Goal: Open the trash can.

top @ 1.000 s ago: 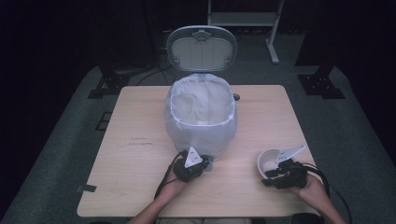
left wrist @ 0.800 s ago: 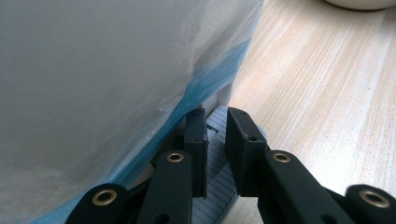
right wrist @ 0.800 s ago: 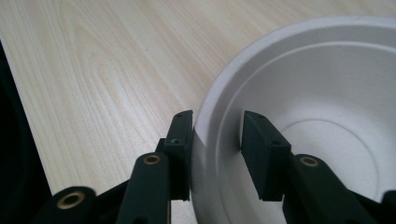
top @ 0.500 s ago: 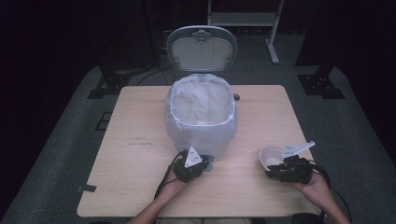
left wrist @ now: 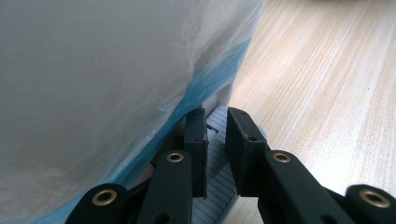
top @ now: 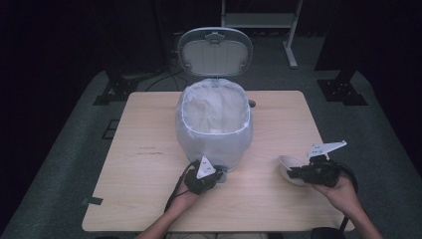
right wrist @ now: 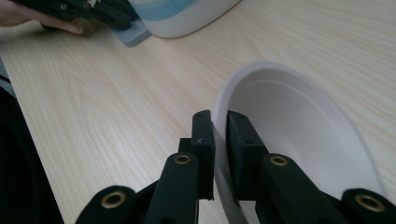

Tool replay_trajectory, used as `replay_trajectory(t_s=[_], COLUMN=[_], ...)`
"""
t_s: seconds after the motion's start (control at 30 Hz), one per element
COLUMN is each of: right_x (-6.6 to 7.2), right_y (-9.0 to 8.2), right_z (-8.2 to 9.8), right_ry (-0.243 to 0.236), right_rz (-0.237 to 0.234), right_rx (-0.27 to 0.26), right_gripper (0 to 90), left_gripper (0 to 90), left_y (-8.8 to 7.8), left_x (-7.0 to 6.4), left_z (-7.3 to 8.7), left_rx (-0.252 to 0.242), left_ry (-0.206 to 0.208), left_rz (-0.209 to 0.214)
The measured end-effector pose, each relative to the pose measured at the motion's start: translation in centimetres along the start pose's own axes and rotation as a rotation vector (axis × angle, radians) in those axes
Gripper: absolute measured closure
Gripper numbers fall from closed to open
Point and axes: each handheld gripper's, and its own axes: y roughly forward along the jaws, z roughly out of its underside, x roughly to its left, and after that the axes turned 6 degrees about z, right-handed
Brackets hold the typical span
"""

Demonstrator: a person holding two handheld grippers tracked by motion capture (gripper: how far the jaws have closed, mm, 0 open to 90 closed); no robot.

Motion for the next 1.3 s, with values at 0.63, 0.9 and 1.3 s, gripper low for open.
replay_trajectory(t_s=[0.63, 0.9, 1.3], right_x=[-0.4, -0.3, 0.1], right_y=[-2.4, -4.0, -6.0], right_z=[-2.4, -3.8, -6.0], right_ry=[0.034, 0.025, 0.005], right_rz=[-0.025, -0.019, -0.007], right_rx=[-0.053, -0.081, -0.096], right_gripper=[83.4, 83.4, 83.4], left_gripper=[78.3, 78.3, 78.3], left_y=[0.0, 0.0, 0.0], left_x=[0.0, 0.0, 0.0], left_z=[0.0, 0.0, 0.0], left_rx=[-0.005, 0.001, 0.002], left_ry=[-0.004, -0.005, -0.005], left_rz=[-0.001, 0.002, 0.002])
